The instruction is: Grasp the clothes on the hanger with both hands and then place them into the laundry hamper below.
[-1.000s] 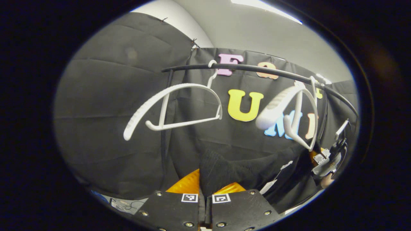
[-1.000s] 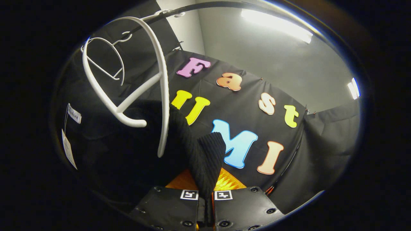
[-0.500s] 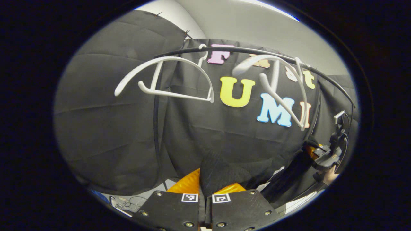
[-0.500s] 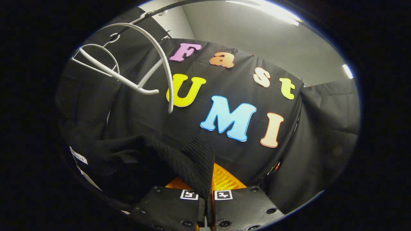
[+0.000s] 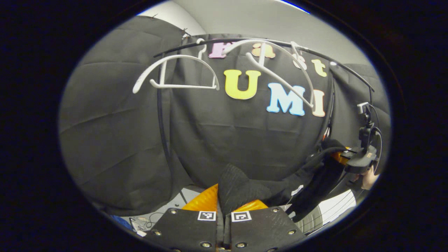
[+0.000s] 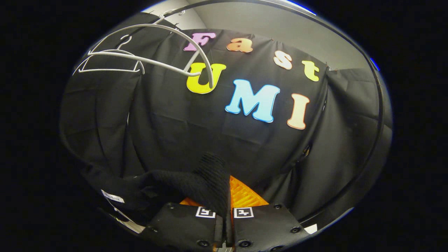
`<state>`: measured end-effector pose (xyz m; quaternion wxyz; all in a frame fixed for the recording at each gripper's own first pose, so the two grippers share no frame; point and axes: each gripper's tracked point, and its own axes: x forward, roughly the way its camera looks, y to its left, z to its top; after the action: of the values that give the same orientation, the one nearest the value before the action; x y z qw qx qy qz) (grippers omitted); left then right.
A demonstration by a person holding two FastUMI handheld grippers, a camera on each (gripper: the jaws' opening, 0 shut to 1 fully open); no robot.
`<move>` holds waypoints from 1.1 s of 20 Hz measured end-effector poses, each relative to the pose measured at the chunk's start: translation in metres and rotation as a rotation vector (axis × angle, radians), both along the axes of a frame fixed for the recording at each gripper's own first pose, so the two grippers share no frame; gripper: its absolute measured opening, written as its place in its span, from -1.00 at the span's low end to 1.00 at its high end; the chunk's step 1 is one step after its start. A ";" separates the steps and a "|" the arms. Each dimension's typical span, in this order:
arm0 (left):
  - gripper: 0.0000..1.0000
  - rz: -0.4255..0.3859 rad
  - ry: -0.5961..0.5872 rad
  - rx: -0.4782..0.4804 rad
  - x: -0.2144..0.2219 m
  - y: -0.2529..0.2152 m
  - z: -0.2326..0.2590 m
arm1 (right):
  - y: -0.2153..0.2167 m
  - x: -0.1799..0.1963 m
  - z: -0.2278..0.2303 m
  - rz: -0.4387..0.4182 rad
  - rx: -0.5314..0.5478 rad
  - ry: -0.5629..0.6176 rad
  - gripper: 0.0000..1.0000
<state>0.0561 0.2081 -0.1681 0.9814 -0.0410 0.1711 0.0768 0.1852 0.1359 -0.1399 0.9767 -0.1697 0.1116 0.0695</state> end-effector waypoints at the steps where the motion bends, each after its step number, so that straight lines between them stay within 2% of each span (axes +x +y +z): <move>1: -0.99 -0.020 0.008 -0.008 0.005 -0.005 -0.008 | 0.004 -0.008 -0.007 -0.002 0.037 0.028 -0.87; 3: -0.98 -0.057 0.026 -0.021 0.009 -0.008 -0.018 | 0.012 -0.024 -0.018 -0.007 0.098 0.073 -0.88; 11: -0.98 -0.195 0.108 -0.032 0.035 -0.044 -0.083 | 0.030 -0.070 -0.081 -0.024 0.185 0.273 -0.87; 18: -0.99 -0.303 0.224 0.047 0.048 -0.070 -0.148 | 0.033 -0.091 -0.152 -0.112 0.302 0.474 -0.87; 22: -0.99 -0.310 0.279 0.077 0.056 -0.080 -0.180 | 0.043 -0.105 -0.195 -0.112 0.347 0.605 -0.87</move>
<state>0.1120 0.1279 -0.3484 0.9491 0.0346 0.3066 -0.0634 0.0800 0.1792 -0.3346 0.9159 0.0334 0.3918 0.0808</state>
